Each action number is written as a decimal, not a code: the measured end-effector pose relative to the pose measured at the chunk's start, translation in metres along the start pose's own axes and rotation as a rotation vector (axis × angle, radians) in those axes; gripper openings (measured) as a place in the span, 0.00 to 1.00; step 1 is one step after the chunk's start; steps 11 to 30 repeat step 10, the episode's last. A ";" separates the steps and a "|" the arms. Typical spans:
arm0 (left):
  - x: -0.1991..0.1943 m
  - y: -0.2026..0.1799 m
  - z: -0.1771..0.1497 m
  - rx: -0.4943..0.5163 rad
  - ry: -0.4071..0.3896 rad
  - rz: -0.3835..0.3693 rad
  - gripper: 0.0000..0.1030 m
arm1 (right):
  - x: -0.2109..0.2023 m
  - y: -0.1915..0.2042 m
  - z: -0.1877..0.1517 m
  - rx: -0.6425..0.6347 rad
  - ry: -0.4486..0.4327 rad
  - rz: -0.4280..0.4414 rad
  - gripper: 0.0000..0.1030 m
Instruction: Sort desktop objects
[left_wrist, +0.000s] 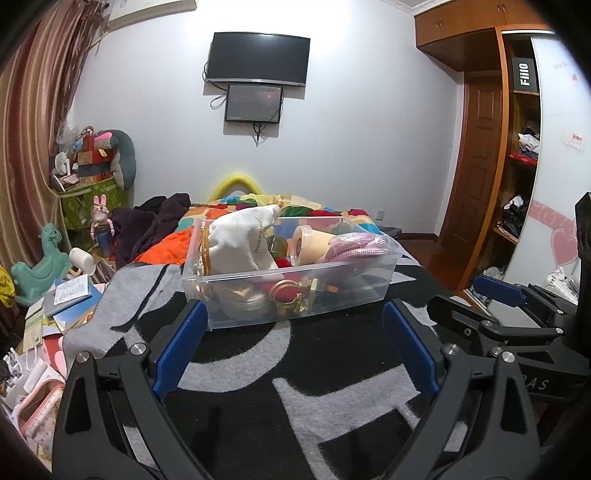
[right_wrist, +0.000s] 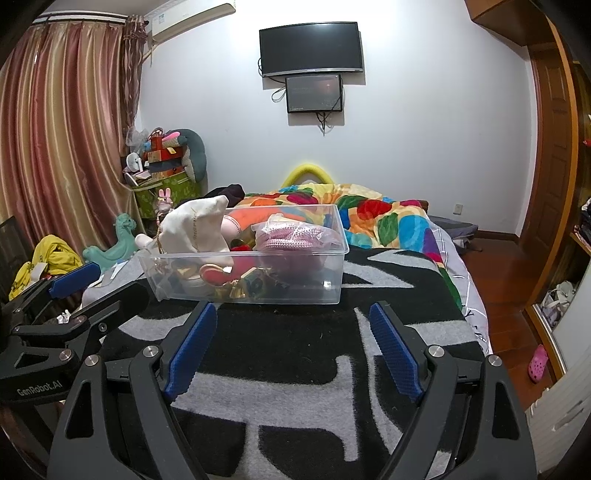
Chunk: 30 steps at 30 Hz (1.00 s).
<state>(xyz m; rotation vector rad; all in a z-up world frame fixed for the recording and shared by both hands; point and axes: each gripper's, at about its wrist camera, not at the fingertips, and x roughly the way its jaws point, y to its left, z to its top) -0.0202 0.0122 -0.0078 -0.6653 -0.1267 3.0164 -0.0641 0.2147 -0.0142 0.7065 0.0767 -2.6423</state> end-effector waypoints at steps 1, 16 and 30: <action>0.000 0.000 0.000 0.001 -0.002 0.002 0.94 | 0.000 0.000 0.000 0.001 0.000 0.000 0.81; 0.000 0.003 0.002 -0.009 -0.003 -0.001 0.95 | 0.000 0.001 0.000 -0.004 0.001 0.001 0.81; 0.000 0.003 0.002 -0.009 -0.003 -0.001 0.95 | 0.000 0.001 0.000 -0.004 0.001 0.001 0.81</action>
